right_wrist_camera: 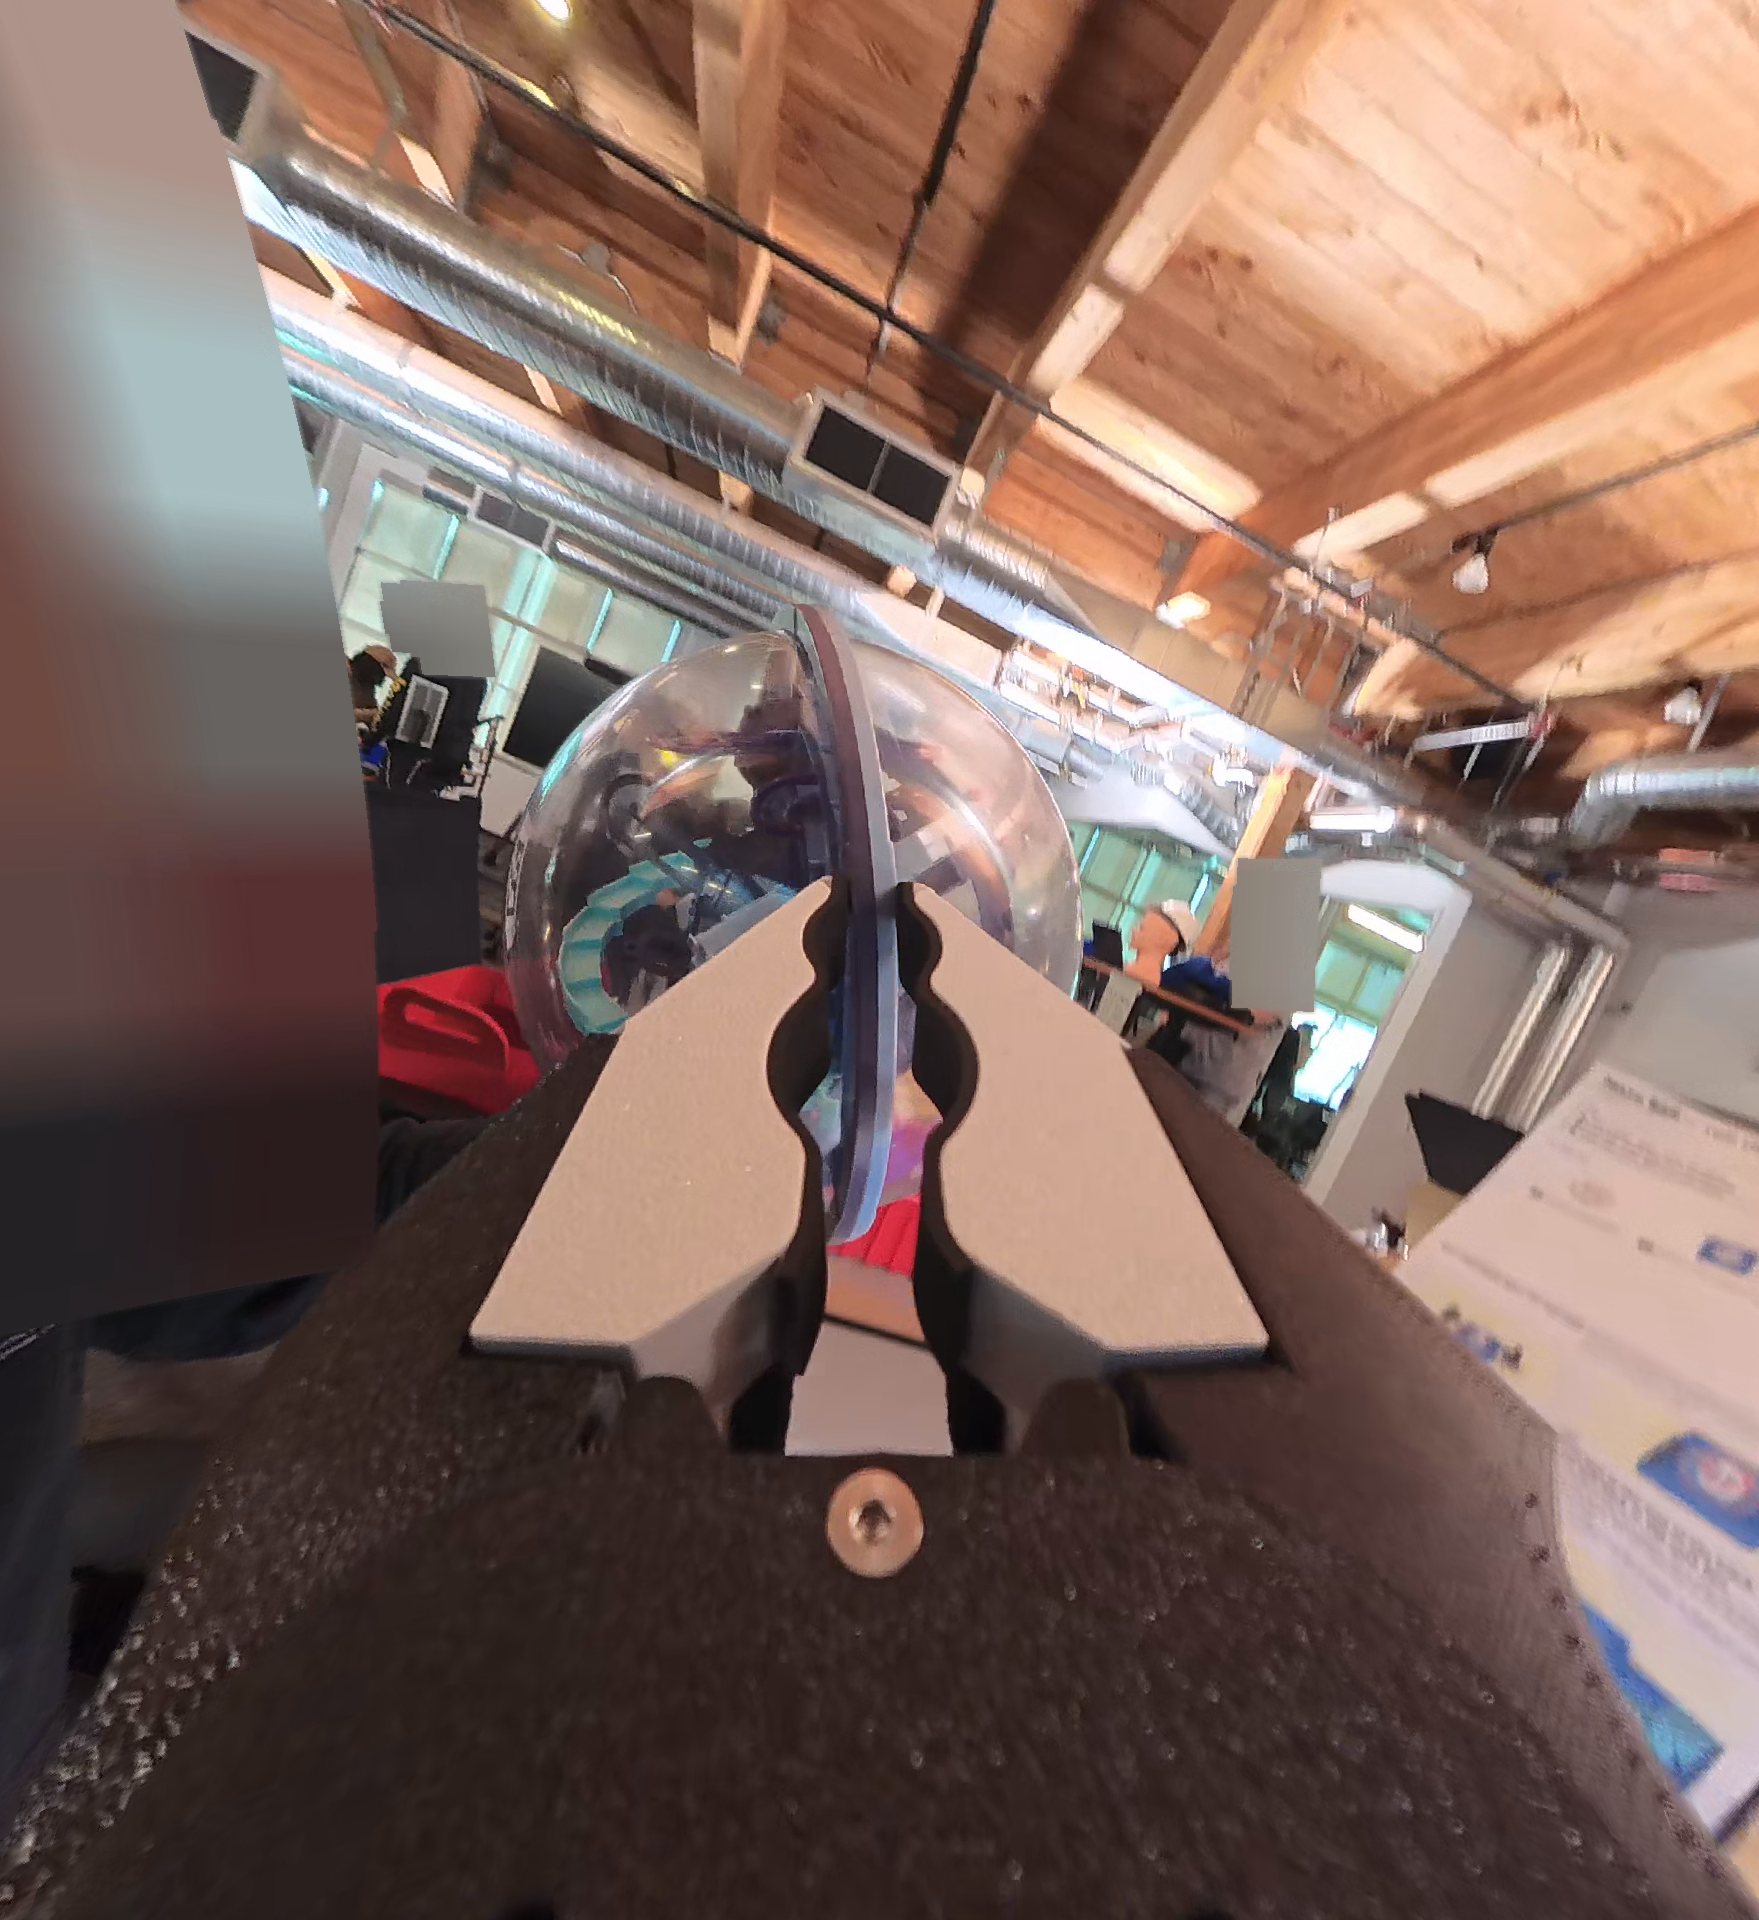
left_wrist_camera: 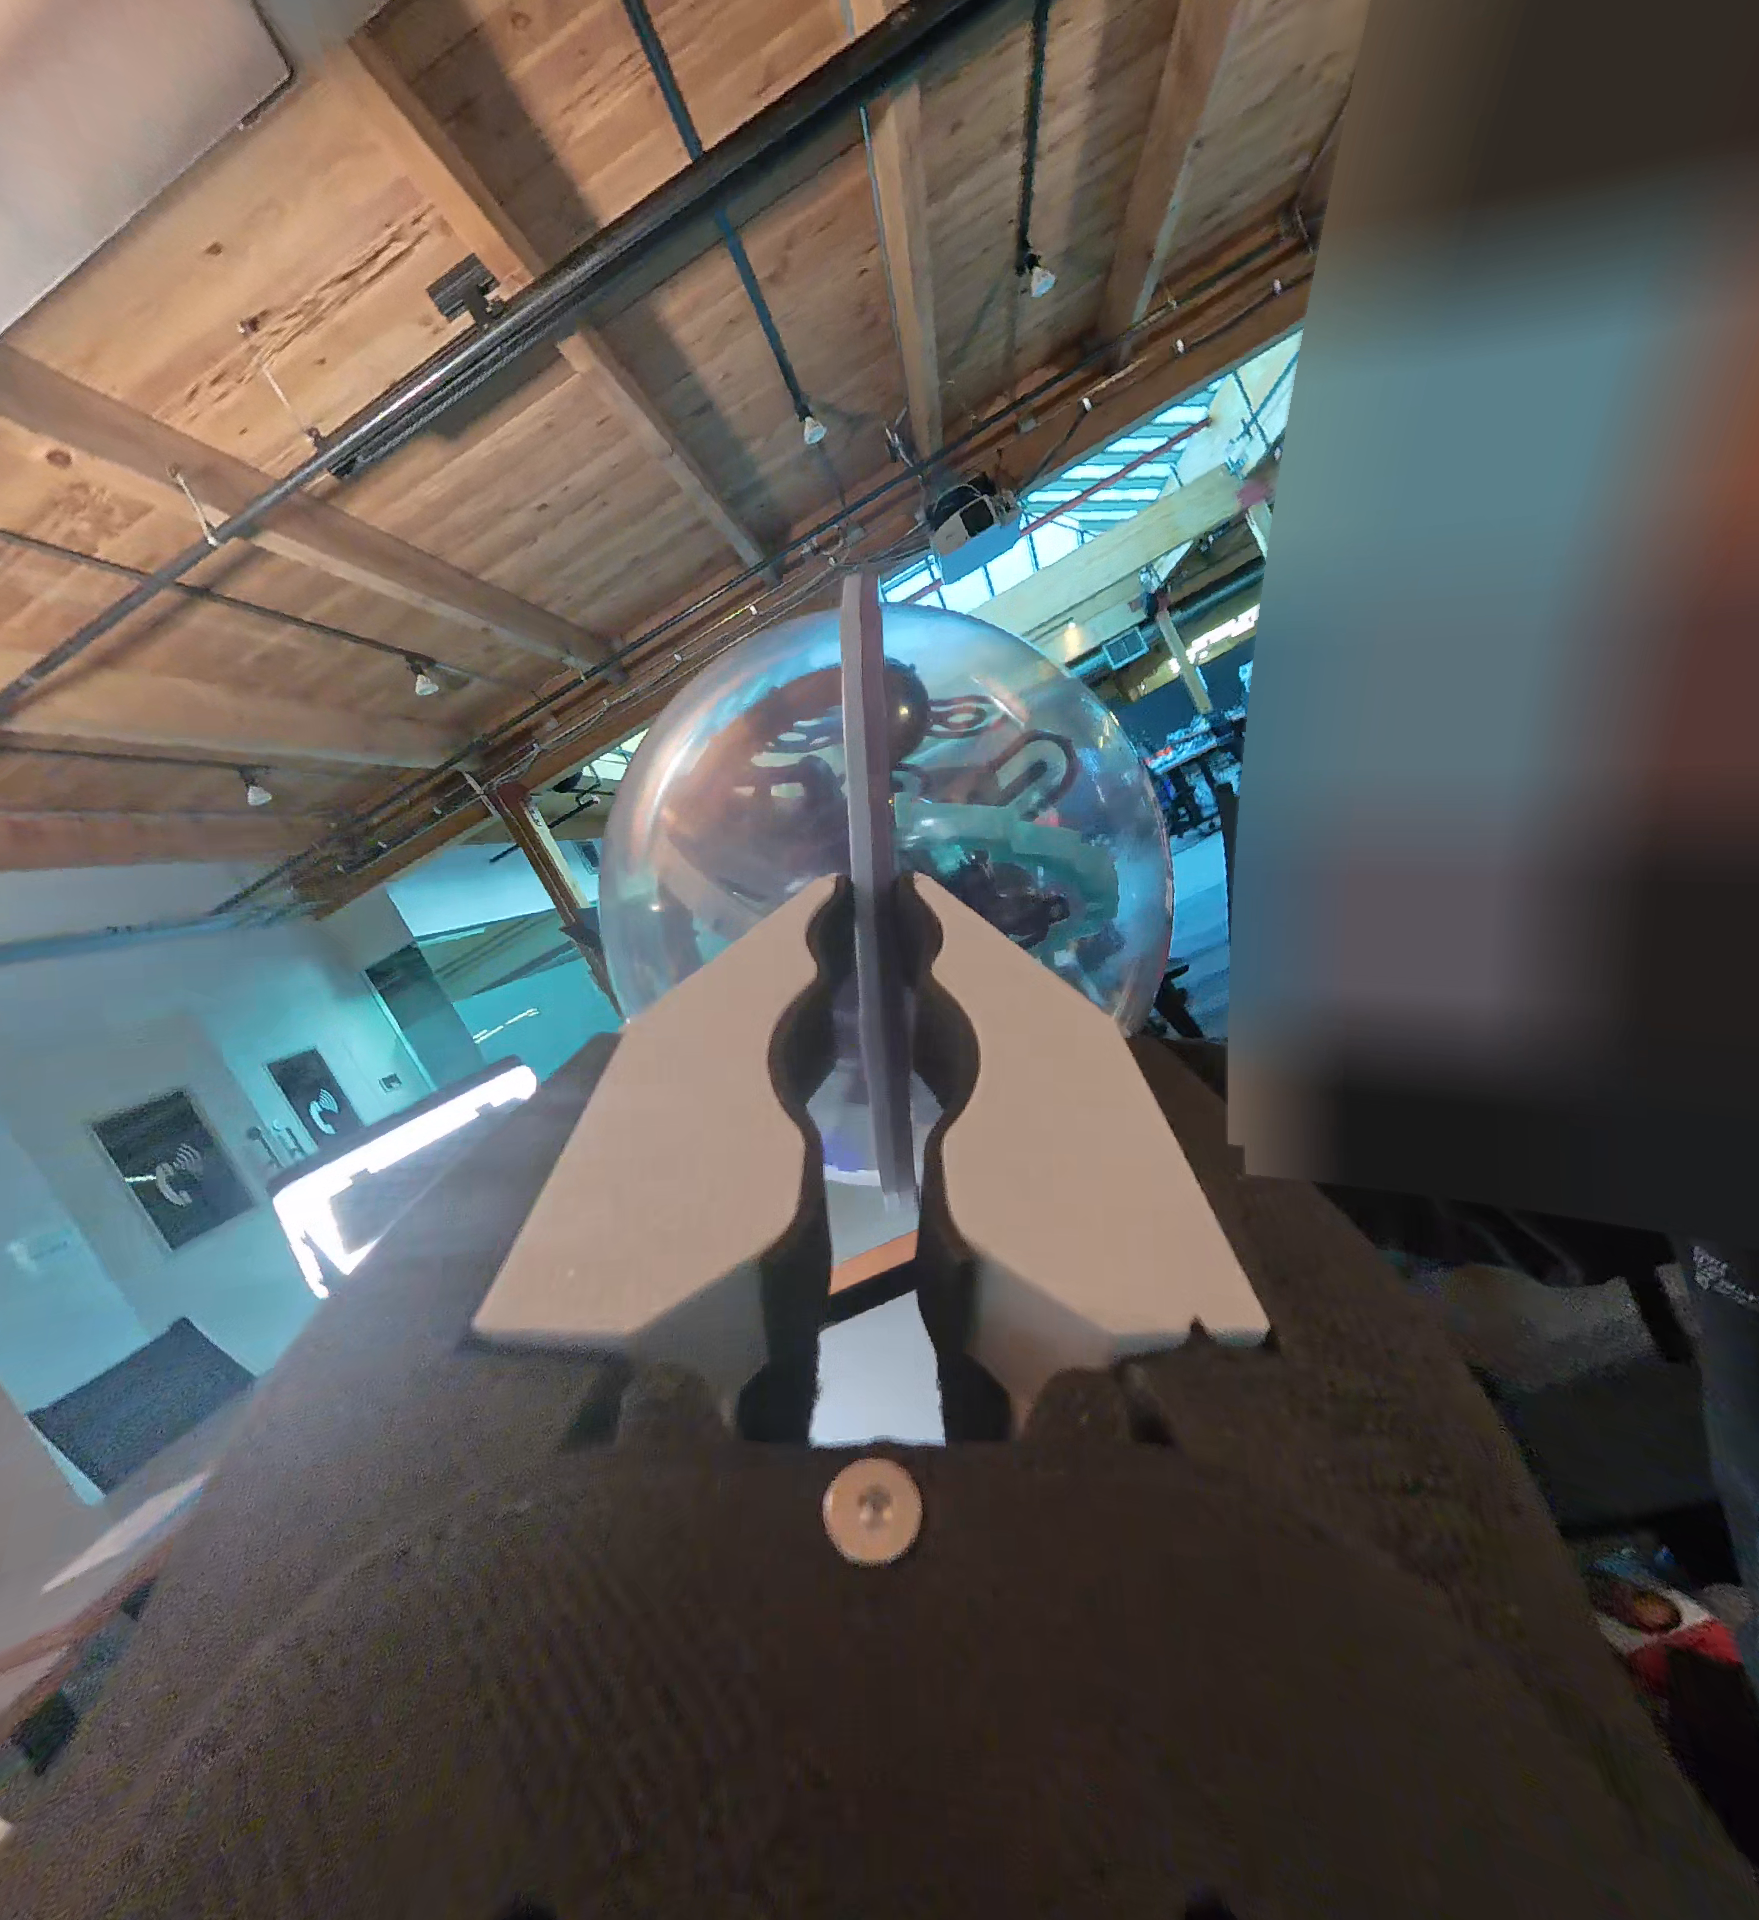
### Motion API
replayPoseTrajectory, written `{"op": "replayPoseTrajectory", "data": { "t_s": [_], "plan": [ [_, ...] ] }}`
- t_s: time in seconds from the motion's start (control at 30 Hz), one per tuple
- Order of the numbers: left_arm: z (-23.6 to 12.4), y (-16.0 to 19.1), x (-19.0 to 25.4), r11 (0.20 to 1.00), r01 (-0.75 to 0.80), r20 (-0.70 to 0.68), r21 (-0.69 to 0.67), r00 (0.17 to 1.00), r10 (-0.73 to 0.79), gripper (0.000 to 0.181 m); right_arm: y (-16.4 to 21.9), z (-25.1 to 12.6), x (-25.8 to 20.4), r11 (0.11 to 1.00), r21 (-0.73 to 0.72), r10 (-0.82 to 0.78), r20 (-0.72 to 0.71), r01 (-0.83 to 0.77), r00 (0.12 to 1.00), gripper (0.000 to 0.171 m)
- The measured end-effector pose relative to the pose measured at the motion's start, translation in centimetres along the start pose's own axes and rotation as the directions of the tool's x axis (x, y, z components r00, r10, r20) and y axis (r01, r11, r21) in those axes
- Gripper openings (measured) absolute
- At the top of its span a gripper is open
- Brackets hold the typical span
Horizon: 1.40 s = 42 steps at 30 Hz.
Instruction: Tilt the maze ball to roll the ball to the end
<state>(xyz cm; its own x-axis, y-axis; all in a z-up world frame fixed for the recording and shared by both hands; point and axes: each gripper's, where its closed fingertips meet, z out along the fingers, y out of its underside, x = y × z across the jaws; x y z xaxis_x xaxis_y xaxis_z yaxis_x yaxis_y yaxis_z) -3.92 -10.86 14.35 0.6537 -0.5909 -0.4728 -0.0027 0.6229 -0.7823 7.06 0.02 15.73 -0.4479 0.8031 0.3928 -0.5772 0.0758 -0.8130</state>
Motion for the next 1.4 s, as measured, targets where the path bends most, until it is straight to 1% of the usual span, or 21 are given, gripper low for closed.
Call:
{"op": "replayPoseTrajectory", "data": {
  "t_s": [0.2, 0.37, 0.6, 1.4],
  "plan": [
    [0.9, -1.3, 1.0, 0.998, -0.068, -0.049, -0.017, 0.997, 0.067, 0.006, -1.9, 0.0, -1.3, 0.996, 0.071, -0.065, 0.031, 0.063, 0.997, 0.006],
    [1.3, -2.1, 1.2, 0.997, -0.08, -0.051, -0.014, 0.996, 0.079, 0.006, -2.2, 0.1, -1.5, 0.996, 0.063, -0.069, 0.026, 0.068, 0.997, 0.007],
    [1.5, -2.2, 1.0, 0.998, -0.049, -0.034, -0.03, 0.998, 0.048, 0.007, -1.8, -0.2, -1.4, 0.997, 0.054, -0.055, 0.01, 0.055, 0.998, 0.006],
    [0.1, -0.2, 0.4, 0.998, 0.042, 0.009, -0.051, 0.999, -0.041, 0.007, 1.3, -0.7, -0.5, 1.0, 0.004, 0.016, -0.033, -0.016, 0.999, 0.007]
  ]
}}
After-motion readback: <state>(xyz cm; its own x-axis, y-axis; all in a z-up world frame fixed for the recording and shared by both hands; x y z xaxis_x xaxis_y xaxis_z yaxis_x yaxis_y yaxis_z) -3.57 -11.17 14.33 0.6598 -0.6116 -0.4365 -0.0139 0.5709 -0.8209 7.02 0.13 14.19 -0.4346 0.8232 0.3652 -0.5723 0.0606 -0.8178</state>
